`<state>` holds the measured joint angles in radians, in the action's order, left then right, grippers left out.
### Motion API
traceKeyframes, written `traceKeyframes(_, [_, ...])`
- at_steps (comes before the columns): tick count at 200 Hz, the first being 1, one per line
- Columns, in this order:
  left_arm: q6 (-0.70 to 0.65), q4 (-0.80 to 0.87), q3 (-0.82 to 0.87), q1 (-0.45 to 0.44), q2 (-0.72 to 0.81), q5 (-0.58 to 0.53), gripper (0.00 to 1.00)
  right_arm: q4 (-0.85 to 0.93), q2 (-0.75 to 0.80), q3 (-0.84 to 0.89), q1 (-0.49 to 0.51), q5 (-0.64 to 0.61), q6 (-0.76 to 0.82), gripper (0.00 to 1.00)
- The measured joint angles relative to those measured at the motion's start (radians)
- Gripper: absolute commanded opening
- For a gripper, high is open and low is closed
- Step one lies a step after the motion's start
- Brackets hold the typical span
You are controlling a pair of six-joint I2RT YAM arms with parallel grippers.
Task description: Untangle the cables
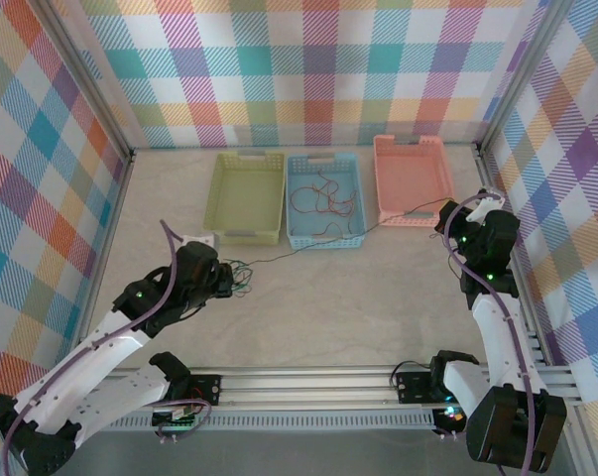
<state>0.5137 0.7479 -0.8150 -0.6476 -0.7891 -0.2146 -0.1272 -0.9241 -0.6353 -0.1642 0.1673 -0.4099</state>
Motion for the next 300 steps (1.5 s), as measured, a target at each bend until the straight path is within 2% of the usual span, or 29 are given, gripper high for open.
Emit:
traceKeyframes(65, [0.026, 0.06, 0.012, 0.023, 0.097, -0.032, 0.12, 0.064, -0.045, 0.0, -0.023, -0.148, 0.056, 0.0])
traceKeyframes(108, [0.037, 0.093, 0.012, 0.026, 0.166, -0.067, 0.12, 0.095, -0.079, 0.0, -0.067, -0.187, 0.059, 0.0])
traceKeyframes(137, [0.04, 0.098, 0.012, 0.029, 0.192, -0.057, 0.12, 0.092, -0.083, 0.0, -0.066, -0.171, 0.059, 0.0])
traceKeyframes(171, [0.04, 0.045, 0.04, 0.029, 0.176, 0.017, 0.11, 0.037, -0.062, 0.005, -0.058, -0.022, 0.035, 0.0])
traceKeyframes(199, [0.04, -0.008, 0.091, 0.029, 0.123, 0.063, 0.1, 0.006, -0.002, -0.009, 0.01, 0.101, 0.022, 0.0])
traceKeyframes(231, [0.045, -0.066, 0.161, 0.029, 0.086, 0.103, 0.1, -0.01, 0.019, -0.109, 0.113, 0.217, 0.018, 0.0])
traceKeyframes(266, [0.048, -0.125, 0.193, 0.029, 0.036, 0.144, 0.09, -0.011, 0.002, -0.245, 0.235, 0.271, 0.022, 0.0])
traceKeyframes(300, [0.05, -0.157, 0.217, 0.029, 0.032, 0.166, 0.09, -0.015, -0.095, -0.438, 0.346, 0.277, 0.026, 0.0])
